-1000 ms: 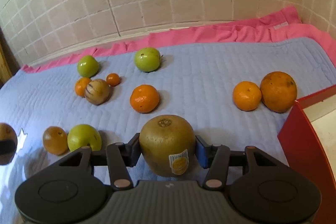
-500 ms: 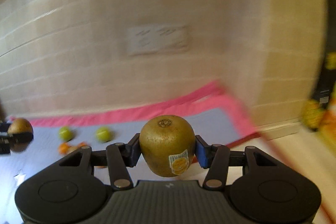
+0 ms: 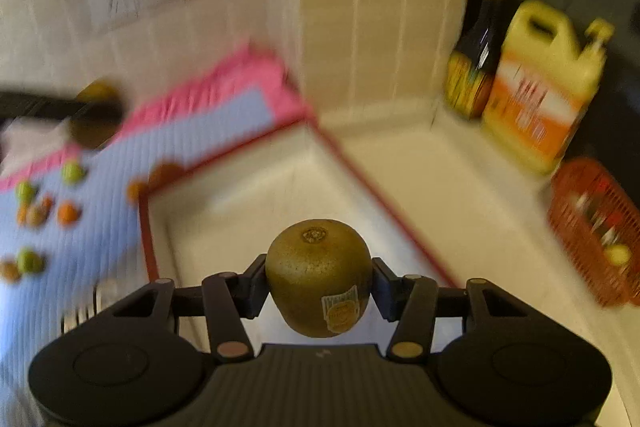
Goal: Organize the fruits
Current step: 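Carry both kiwis to the red-rimmed white box and open the left tool, then open the right tool to drop the stickered kiwi into the box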
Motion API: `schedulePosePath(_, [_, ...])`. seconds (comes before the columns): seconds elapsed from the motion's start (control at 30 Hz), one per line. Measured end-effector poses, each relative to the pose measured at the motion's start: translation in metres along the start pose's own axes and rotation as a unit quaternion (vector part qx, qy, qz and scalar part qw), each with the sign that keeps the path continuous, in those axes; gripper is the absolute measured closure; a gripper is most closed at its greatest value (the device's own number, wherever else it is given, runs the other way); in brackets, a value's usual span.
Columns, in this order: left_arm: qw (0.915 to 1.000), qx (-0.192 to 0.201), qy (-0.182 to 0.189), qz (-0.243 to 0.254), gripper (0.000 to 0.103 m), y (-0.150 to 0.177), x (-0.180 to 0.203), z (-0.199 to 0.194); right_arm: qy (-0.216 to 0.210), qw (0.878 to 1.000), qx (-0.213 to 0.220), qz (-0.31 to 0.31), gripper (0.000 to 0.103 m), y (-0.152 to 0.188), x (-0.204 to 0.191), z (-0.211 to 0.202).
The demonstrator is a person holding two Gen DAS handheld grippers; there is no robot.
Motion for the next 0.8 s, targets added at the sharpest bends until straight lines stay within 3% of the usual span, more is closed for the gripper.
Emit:
schedulePosePath(0.1, [0.9987,-0.043,0.023,0.014,0.032,-0.005,0.02,0.059,-0.024,0.998,-0.054,-0.019,0.049,0.018,-0.009,0.017])
schedulePosePath(0.2, [0.9961,-0.083,0.023,0.021,0.032,-0.002,0.034,0.113,-0.045,0.993,-0.103,-0.032,0.049,0.033,-0.021,0.035])
schedulePosePath(0.27, [0.9947,-0.099,0.02,0.018,0.036,0.001,0.037,0.14,-0.058,0.989,-0.134,-0.031,0.049,0.041,-0.025,0.046])
schedulePosePath(0.3, [0.9945,-0.101,0.021,0.015,0.046,0.001,0.038,0.149,-0.064,0.986,-0.153,-0.027,0.049,0.046,-0.026,0.053])
schedulePosePath(0.33, [0.9946,-0.1,0.023,0.011,0.048,0.0,0.038,0.156,-0.068,0.984,-0.166,-0.024,0.049,0.047,-0.026,0.057])
schedulePosePath(0.47, [0.9946,-0.094,0.044,0.001,0.05,-0.007,0.042,0.163,-0.072,0.976,-0.204,-0.027,0.049,0.059,-0.031,0.07])
schedulePosePath(0.67, [0.9941,-0.099,0.044,0.009,0.045,-0.005,0.038,0.162,-0.071,0.974,-0.213,-0.037,0.047,0.06,-0.03,0.067])
schedulePosePath(0.73, [0.9945,-0.097,0.04,0.006,0.032,-0.005,0.035,0.158,-0.073,0.973,-0.216,-0.037,0.045,0.059,-0.03,0.065])
schedulePosePath(0.8, [0.9944,-0.094,0.047,0.003,0.028,-0.003,0.032,0.147,-0.085,0.973,-0.212,-0.031,0.039,0.056,-0.031,0.051])
Point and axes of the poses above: each gripper's, at about its wrist camera, not at the fingertips, and z roughly the way its jaws point, x to its right, y to its underside, the point moved 6 cm from there along z, roughly the way its jaws point, and after that the axes turned 4 degrees about z, right-handed, at the moved point
